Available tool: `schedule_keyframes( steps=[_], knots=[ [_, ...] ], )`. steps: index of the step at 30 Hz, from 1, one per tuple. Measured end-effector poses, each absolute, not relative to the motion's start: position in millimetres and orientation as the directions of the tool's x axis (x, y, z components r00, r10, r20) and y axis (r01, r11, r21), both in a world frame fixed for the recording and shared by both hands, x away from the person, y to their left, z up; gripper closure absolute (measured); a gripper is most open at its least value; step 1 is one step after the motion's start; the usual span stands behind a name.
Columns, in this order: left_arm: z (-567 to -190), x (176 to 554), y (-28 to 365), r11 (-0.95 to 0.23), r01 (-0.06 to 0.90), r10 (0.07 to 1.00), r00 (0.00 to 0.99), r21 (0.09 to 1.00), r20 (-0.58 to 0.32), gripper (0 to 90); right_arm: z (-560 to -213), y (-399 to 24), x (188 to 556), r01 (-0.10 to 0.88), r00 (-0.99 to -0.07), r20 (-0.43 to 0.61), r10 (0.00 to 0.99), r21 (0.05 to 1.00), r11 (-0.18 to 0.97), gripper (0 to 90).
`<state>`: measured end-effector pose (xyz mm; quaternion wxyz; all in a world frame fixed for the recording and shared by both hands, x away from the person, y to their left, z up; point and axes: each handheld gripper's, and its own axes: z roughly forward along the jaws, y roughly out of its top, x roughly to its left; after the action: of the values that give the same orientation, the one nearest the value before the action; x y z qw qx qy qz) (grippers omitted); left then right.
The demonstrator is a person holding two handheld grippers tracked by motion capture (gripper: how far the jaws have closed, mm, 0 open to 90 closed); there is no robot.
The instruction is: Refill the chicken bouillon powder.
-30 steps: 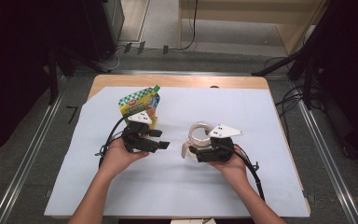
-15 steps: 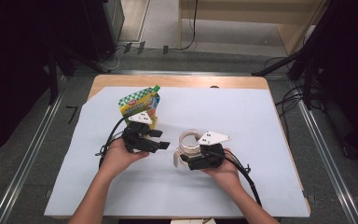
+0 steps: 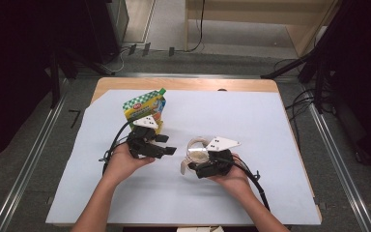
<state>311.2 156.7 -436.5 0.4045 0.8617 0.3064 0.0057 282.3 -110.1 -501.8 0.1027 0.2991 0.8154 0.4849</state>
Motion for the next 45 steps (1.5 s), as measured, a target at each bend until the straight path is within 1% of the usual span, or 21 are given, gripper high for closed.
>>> schedule_keyframes(
  steps=[7,14,17,19,20,22,25,29,31,33,34,35,37,38,39,40,41,42,44,45],
  knots=[
    [-435,311,159,-0.483,0.529,0.533,0.81,0.697,-0.245,40.9,-496,-120,275,0.385,-0.796,0.105,0.596,0.848,0.365,6.9],
    [-436,311,158,-0.482,0.529,0.526,0.812,0.698,-0.252,41.0,-490,-135,266,0.411,-0.789,0.129,0.601,0.837,0.361,6.9],
    [-436,311,157,-0.485,0.533,0.511,0.816,0.693,-0.27,40.3,-488,-144,263,0.437,-0.78,0.156,0.606,0.829,0.35,8.9],
    [-436,311,157,-0.487,0.535,0.513,0.815,0.69,-0.269,40.0,-486,-149,261,0.449,-0.783,0.177,0.597,0.825,0.344,12.8],
    [-437,311,156,-0.491,0.539,0.513,0.814,0.684,-0.273,40.3,-486,-151,260,0.451,-0.781,0.18,0.598,0.825,0.341,13.0],
    [-438,310,155,-0.491,0.538,0.517,0.813,0.685,-0.268,43.9,-483,-155,258,0.453,-0.779,0.185,0.598,0.827,0.334,13.7],
    [-438,309,155,-0.491,0.542,0.514,0.812,0.682,-0.275,53.6,-478,-162,254,0.446,-0.776,0.178,0.605,0.833,0.328,16.8],
    [-440,309,156,-0.485,0.553,0.499,0.811,0.677,-0.304,78.4,-472,-170,250,0.431,-0.783,0.165,0.6,0.839,0.332,30.2],
    [-441,309,154,-0.499,0.553,0.469,0.82,0.667,-0.329,84.3,-471,-173,248,0.431,-0.783,0.162,0.6,0.837,0.337,35.0],
    [-442,308,151,-0.512,0.546,0.456,0.827,0.663,-0.33,88.8,-470,-175,247,0.43,-0.783,0.16,0.601,0.838,0.337,40.7],
    [-442,308,151,-0.512,0.546,0.456,0.827,0.663,-0.33,90.0,-470,-175,247,0.43,-0.783,0.16,0.601,0.838,0.337,40.7],
    [-442,307,150,-0.517,0.543,0.447,0.831,0.662,-0.332,90.0,-469,-176,247,0.431,-0.782,0.165,0.601,0.84,0.33,50.4],
    [-443,306,148,-0.52,0.532,0.432,0.839,0.668,-0.331,90.0,-468,-176,246,0.426,-0.788,0.166,0.593,0.842,0.33,61.9],
    [-443,305,147,-0.523,0.528,0.429,0.841,0.668,-0.329,90.0,-468,-176,246,0.426,-0.788,0.166,0.593,0.842,0.33,61.9],
    [-443,304,146,-0.521,0.527,0.424,0.842,0.671,-0.333,90.0,-467,-176,245,0.44,-0.781,0.178,0.598,0.837,0.325,71.8],
    [-444,304,146,-0.515,0.528,0.421,0.842,0.675,-0.337,90.0,-467,-176,245,0.44,-0.781,0.178,0.598,0.837,0.325,71.8],
    [-444,304,145,-0.514,0.527,0.42,0.842,0.676,-0.338,90.0,-468,-176,245,0.439,-0.782,0.18,0.596,0.839,0.323,77.1],
    [-445,303,144,-0.521,0.524,0.42,0.845,0.674,-0.331,90.0,-468,-176,244,0.44,-0.78,0.178,0.6,0.837,0.325,84.7],
    [-446,302,143,-0.524,0.519,0.419,0.847,0.675,-0.327,90.0,-469,-174,243,0.439,-0.785,0.18,0.593,0.837,0.327,89.2],
    [-446,302,142,-0.525,0.516,0.417,0.849,0.677,-0.324,90.0,-469,-174,243,0.439,-0.785,0.18,0.593,0.837,0.327,89.2]
  ],
)
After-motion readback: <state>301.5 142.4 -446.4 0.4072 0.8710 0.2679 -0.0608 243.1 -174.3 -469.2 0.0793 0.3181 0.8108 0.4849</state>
